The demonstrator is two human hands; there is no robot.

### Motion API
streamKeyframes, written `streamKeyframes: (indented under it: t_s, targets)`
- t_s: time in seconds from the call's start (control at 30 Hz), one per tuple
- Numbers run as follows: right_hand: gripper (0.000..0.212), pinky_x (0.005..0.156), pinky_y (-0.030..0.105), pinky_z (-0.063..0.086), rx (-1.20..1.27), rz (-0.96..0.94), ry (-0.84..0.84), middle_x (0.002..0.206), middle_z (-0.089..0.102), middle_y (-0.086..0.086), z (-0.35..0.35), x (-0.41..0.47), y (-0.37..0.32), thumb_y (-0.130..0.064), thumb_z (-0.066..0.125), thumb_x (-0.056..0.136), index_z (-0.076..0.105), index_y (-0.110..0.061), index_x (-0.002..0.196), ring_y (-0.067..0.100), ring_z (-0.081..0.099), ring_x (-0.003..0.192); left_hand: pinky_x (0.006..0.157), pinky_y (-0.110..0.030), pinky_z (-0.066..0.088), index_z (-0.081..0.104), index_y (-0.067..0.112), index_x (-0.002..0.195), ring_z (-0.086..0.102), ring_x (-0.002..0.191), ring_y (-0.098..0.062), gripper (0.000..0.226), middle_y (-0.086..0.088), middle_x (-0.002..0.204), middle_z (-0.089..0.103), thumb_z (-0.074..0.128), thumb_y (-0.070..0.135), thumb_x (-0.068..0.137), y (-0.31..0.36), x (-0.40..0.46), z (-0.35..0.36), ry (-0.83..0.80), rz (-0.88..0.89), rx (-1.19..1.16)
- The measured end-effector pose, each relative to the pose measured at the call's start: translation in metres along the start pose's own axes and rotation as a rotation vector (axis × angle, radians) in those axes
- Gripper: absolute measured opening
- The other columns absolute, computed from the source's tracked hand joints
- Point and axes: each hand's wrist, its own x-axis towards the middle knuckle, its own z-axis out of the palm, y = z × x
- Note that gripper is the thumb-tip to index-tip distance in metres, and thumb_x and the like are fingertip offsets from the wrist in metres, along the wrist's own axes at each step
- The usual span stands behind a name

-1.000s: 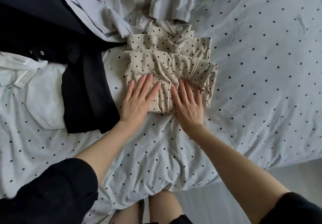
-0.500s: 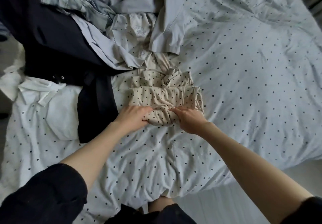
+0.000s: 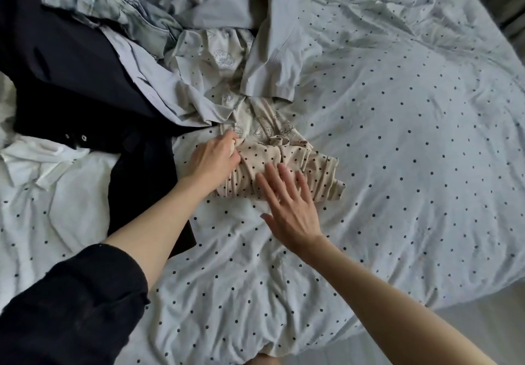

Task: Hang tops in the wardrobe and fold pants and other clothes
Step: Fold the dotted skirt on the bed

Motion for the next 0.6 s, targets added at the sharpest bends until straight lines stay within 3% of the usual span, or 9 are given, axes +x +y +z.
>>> streamKeyframes:
  t_s: [0.07,0.17,0.27,0.33,0.4,0.47,0.53,0.6]
  targets:
    - [0.099,0.116,0.050,-0.002,-0.024,0.042,-0.099,0.156,-0.005,0.009,0.012,0.011,0.008,-0.039,0.067,0.083,-0.003,-0.016,0.148,0.029,-0.005,0.144,0.077,-0.040,0.038,0.051,0.011,0.121,0.058,0.100,-0.034,0.036,-0.015,0.116,0.061,0.053,0.008,0.086,0.004,-0.003,-0.005,0.134,0.073,0.132]
    - [0.085,0.116,0.046,-0.008,-0.027,0.120,-0.111,0.158,-0.008,0.008,0.024,0.042,0.018,-0.026,0.052,0.094,-0.013,-0.011,0.146,0.028,-0.010,0.145,0.088,-0.044,0.037,0.057,0.008,0.118,0.054,0.113,-0.032,0.037,-0.013,0.120,0.058,0.049,0.004,0.082,0.013,-0.029,0.012,0.348,0.317,0.273]
    - [0.072,0.118,0.046,-0.003,-0.030,0.117,-0.096,0.158,-0.004,0.010,0.029,0.052,0.018,-0.021,0.042,0.098,-0.008,-0.010,0.148,0.028,-0.005,0.145,0.111,-0.044,0.030,0.049,0.008,0.134,0.040,0.134,-0.030,0.048,-0.014,0.142,0.045,0.055,0.018,0.087,0.015,-0.065,0.040,0.166,0.395,0.351]
    - [0.071,0.117,0.049,0.013,-0.036,0.093,0.021,0.156,0.015,0.014,0.028,0.047,0.019,-0.018,0.054,0.091,0.015,-0.010,0.149,0.032,0.013,0.144,0.117,-0.046,0.015,0.016,0.011,0.149,0.013,0.144,-0.029,0.077,-0.014,0.155,0.013,0.056,0.038,0.088,0.008,-0.070,0.049,-0.011,0.305,0.487]
    - [0.080,0.112,0.053,0.026,-0.051,0.102,0.118,0.151,0.029,0.016,0.030,0.046,0.027,-0.019,0.071,0.077,0.030,-0.013,0.146,0.035,0.027,0.139,0.117,-0.048,0.009,-0.006,0.017,0.147,0.002,0.144,-0.031,0.089,-0.014,0.155,-0.002,0.058,0.033,0.087,0.002,-0.053,0.052,-0.031,0.285,0.553]
    - [0.089,0.110,0.054,0.030,-0.107,0.097,0.104,0.150,0.032,0.017,0.033,0.044,0.036,-0.019,0.077,0.069,0.030,-0.016,0.146,0.035,0.030,0.138,0.115,-0.052,0.017,0.002,0.023,0.147,0.012,0.143,-0.033,0.081,-0.015,0.155,0.010,0.053,0.014,0.085,0.002,-0.036,0.050,0.035,0.310,0.569]
    - [0.082,0.109,0.055,0.030,-0.164,0.090,0.067,0.150,0.032,0.016,0.035,0.048,0.043,-0.018,0.072,0.074,0.032,-0.017,0.145,0.034,0.030,0.138,0.112,-0.055,0.020,0.016,0.024,0.148,0.019,0.141,-0.034,0.068,-0.015,0.154,0.019,0.037,0.010,0.085,0.007,-0.020,0.048,0.051,0.329,0.567]
    - [0.068,0.106,0.056,0.032,-0.184,0.092,0.063,0.148,0.036,0.015,0.036,0.055,0.046,-0.019,0.067,0.080,0.040,-0.015,0.142,0.034,0.035,0.136,0.105,-0.059,0.031,0.042,0.020,0.141,0.035,0.134,-0.037,0.060,-0.016,0.146,0.037,0.027,0.008,0.084,0.011,-0.010,0.043,0.071,0.349,0.549]
